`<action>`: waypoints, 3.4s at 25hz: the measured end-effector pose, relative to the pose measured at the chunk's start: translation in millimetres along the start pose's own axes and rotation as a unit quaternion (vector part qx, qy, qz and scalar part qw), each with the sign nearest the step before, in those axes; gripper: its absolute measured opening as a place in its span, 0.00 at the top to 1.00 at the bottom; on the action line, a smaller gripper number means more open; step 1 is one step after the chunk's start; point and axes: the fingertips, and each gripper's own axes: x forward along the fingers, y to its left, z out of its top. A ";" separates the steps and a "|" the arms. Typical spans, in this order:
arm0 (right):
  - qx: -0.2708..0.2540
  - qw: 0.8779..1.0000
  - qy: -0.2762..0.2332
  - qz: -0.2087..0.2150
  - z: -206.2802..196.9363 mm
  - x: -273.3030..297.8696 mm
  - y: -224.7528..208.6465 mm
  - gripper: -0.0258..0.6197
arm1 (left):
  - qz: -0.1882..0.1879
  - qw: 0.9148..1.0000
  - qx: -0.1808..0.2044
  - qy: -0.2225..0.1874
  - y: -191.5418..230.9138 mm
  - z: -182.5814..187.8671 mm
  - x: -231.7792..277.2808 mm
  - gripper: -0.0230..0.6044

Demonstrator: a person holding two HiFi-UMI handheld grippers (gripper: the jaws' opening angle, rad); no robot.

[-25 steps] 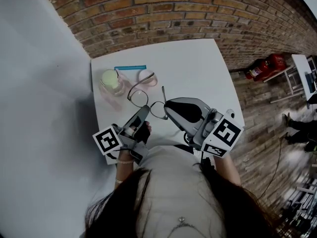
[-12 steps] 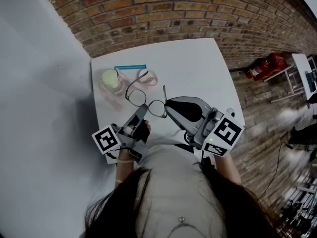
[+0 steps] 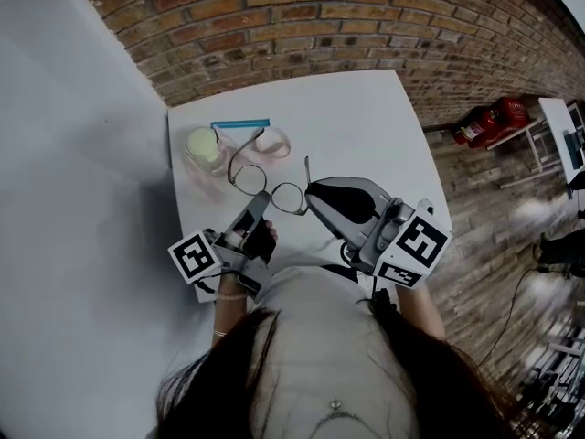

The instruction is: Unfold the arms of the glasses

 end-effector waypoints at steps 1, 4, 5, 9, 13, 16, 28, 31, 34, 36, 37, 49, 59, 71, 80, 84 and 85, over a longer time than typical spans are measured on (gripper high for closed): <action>0.001 1.000 -0.001 0.000 0.2 -0.4 -0.1 0.91 | 0.000 1.000 -0.001 -0.001 0.1 0.1 -0.2 0.93; 0.002 1.000 -0.001 0.000 -0.1 -1.2 -0.7 0.91 | 0.001 1.000 -0.003 -0.003 0.8 0.5 -0.8 0.93; 0.003 1.000 -0.001 0.000 -0.1 -1.4 -1.1 0.91 | 0.001 1.000 -0.004 -0.004 0.9 0.9 -1.0 0.93; 0.006 1.000 -0.003 0.000 0.5 -2.1 -2.5 0.91 | 0.000 1.000 -0.011 -0.010 1.6 2.7 -1.3 0.93; 0.007 1.000 -0.002 -0.002 0.0 -3.1 -3.6 0.91 | 0.000 1.000 -0.019 -0.013 3.0 3.3 -2.0 0.93; 0.007 1.000 -0.003 -0.002 -0.2 -3.4 -3.5 0.91 | -0.002 1.000 -0.022 -0.016 3.1 4.3 -2.7 0.93; 0.010 1.000 -0.005 -0.004 -0.9 -4.0 -4.7 0.91 | -0.005 0.999 -0.039 -0.025 5.3 7.5 -4.7 0.93; 0.010 1.000 -0.006 -0.005 -0.2 -5.2 -5.1 0.91 | -0.008 0.999 -0.042 -0.026 4.8 7.9 -4.9 0.92; 0.010 1.000 -0.007 -0.005 0.8 -6.5 -4.6 0.91 | -0.008 0.999 -0.043 -0.027 4.0 6.9 -5.0 0.92; 0.010 1.000 -0.007 -0.005 0.7 -6.6 -4.5 0.91 | -0.008 0.999 -0.043 -0.028 3.8 7.3 -5.1 0.92; 0.010 1.000 -0.007 -0.005 0.5 -6.6 -4.5 0.91 | -0.009 0.999 -0.042 -0.028 3.6 7.7 -5.0 0.92; 0.012 1.000 -0.010 0.009 -1.5 -6.2 -0.2 0.91 | -0.001 0.999 -0.031 -0.025 6.5 6.1 -4.3 0.93; 0.012 1.000 -0.015 0.010 0.4 -7.5 -0.1 0.90 | -0.001 0.999 -0.034 -0.032 7.6 8.5 -5.7 0.93; 0.011 1.000 -0.018 -0.022 -1.2 -13.2 -15.3 0.90 | -0.004 0.998 -0.040 -0.044 5.2 13.2 -8.5 0.93; 0.011 0.994 0.026 -0.103 -30.0 -22.5 -50.4 0.95 | -0.007 0.998 -0.042 -0.041 1.7 11.0 -6.9 0.93; 0.019 0.992 0.038 -0.116 -41.1 -26.1 -57.4 0.95 | -0.005 0.998 -0.042 -0.040 1.4 9.0 -6.3 0.93; 0.020 0.992 0.041 -0.119 -44.0 -27.2 -58.7 0.95 | -0.005 0.998 -0.042 -0.040 1.3 8.4 -6.4 0.93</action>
